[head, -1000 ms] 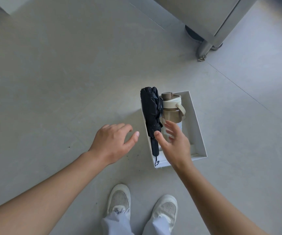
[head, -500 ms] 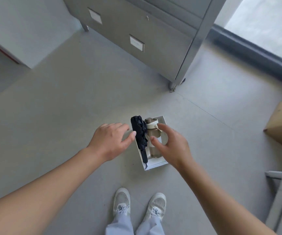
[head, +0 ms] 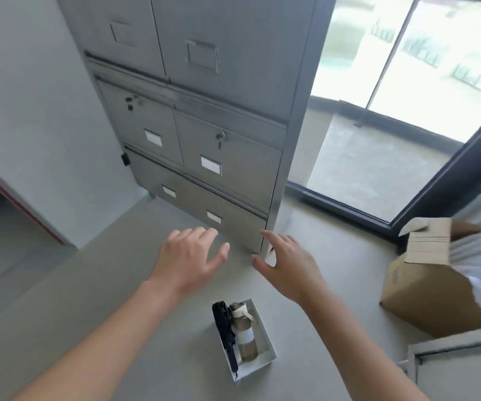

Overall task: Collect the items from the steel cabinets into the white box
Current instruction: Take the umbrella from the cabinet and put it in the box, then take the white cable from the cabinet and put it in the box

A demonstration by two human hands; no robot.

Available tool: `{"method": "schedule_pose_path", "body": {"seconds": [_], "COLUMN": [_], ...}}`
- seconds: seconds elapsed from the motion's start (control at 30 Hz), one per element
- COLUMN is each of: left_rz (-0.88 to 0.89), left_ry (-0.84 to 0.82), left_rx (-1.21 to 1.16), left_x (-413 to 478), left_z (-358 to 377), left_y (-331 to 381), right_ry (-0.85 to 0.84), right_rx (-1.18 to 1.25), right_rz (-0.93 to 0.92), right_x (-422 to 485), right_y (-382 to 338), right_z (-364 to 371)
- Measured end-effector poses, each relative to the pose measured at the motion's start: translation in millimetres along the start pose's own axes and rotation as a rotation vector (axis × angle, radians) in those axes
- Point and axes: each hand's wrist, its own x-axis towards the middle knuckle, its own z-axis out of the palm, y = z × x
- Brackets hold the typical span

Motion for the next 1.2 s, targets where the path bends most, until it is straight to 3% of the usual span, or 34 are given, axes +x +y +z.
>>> {"method": "schedule_pose_path", "body": {"seconds": [0.27,0.57,0.9,1.2], "left_rz": [0.016,0.102,0.621,1.136], "left_ry": [0.150,0.227,0.123,-0.034], "left_rx": [0.056,-0.004,-0.178,-0.333], "left_x": [1.0,32.2,109.9,67.8], "left_z": [-130.7,-139.7,-104.5,-85.2], "left_y": [29.7,56.4,177.7,287.5], "right_ry": [0.166,0.268,0.474,0.669], "right_rx": [-0.083,-0.111,-0.106,-0.091], "right_rz": [-0.114,-0.049,0.521,1.057], "right_x": [-12.3,-21.3,-110.6,-256.8], "right_y": [-64.9,-43.3,41.3,18.9], "right_z": [-115.7,-153.7,-180.0,-163.3]}}
